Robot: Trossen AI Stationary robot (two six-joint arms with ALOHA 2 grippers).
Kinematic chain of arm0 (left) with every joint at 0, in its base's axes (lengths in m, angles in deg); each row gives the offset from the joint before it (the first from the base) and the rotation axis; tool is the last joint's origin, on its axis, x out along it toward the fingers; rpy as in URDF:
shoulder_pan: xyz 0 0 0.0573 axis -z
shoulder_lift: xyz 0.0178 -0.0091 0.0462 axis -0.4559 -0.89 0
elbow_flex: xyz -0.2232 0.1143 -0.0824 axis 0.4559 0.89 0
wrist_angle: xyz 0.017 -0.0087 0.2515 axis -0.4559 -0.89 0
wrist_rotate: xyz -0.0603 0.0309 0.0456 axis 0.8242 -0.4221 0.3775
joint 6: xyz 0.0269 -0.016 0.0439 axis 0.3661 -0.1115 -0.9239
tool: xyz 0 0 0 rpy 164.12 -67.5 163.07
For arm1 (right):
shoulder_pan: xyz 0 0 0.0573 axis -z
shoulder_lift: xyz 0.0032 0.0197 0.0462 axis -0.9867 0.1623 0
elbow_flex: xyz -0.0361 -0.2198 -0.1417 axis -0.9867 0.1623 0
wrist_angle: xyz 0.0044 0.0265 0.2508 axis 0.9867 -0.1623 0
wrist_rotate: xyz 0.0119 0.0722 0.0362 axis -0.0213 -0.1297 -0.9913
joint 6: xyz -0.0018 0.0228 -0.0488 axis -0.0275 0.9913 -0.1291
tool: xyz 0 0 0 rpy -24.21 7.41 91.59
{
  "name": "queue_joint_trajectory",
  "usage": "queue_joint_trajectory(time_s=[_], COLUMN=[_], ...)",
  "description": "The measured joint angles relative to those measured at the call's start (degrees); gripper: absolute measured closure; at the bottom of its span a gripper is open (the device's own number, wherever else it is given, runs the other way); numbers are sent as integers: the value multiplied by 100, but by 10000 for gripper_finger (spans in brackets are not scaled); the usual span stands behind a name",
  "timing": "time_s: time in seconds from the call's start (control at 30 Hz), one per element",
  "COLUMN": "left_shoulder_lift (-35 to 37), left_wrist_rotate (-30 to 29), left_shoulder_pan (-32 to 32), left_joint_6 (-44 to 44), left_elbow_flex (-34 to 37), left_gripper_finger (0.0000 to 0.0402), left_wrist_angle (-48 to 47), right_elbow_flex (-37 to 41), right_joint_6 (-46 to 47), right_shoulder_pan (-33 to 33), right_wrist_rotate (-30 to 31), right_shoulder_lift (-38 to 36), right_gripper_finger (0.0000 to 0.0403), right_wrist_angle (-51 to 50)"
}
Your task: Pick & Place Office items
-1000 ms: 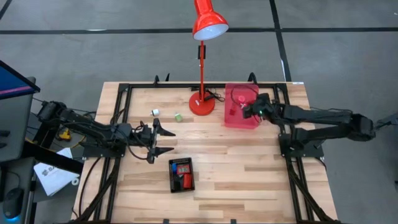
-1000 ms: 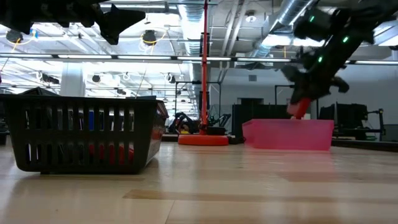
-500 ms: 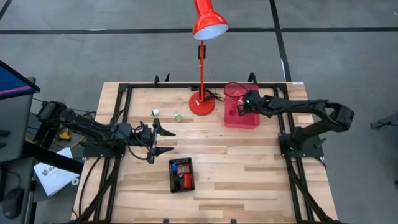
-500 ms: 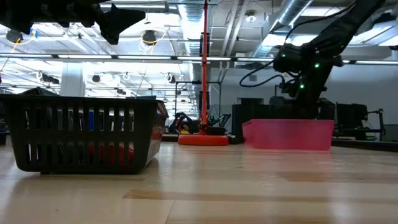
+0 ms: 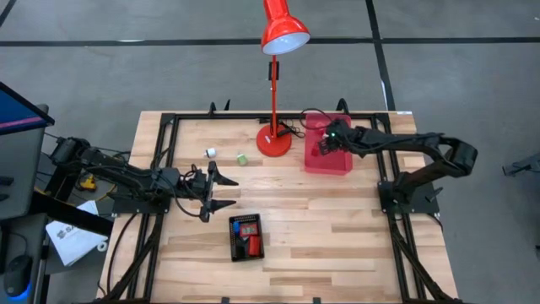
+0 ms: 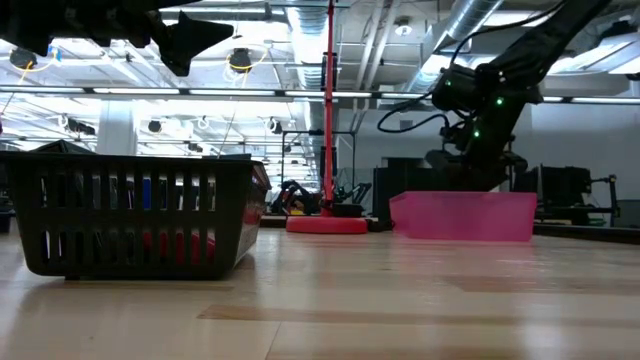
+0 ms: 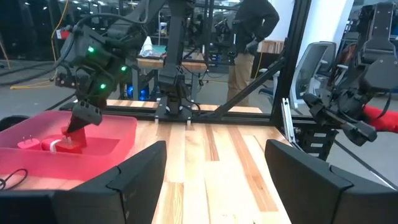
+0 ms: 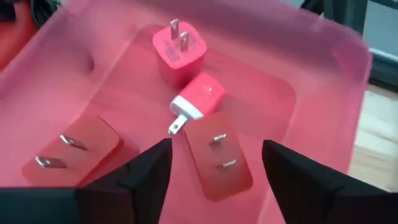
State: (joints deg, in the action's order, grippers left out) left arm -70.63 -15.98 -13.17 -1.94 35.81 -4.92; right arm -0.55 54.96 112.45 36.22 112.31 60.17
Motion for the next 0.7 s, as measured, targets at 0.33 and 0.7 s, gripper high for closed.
queue_joint_trajectory(time_s=[0.33,0.7], left_shoulder_lift=[0,-7], left_wrist_rotate=[-525,-3621], left_shoulder_pan=[0,-171], left_joint_6=[-16,1470], left_elbow_flex=[0,-1], left_gripper_finger=[133,133], left_wrist_angle=[-455,-1862], right_elbow_flex=[2,2], right_joint_6=[-417,-107], right_shoulder_pan=[-863,-3352], right_wrist_rotate=[18,533], right_shoulder_lift=[-1000,-2317], right_gripper_finger=[157,182], right_wrist_angle=[83,105])
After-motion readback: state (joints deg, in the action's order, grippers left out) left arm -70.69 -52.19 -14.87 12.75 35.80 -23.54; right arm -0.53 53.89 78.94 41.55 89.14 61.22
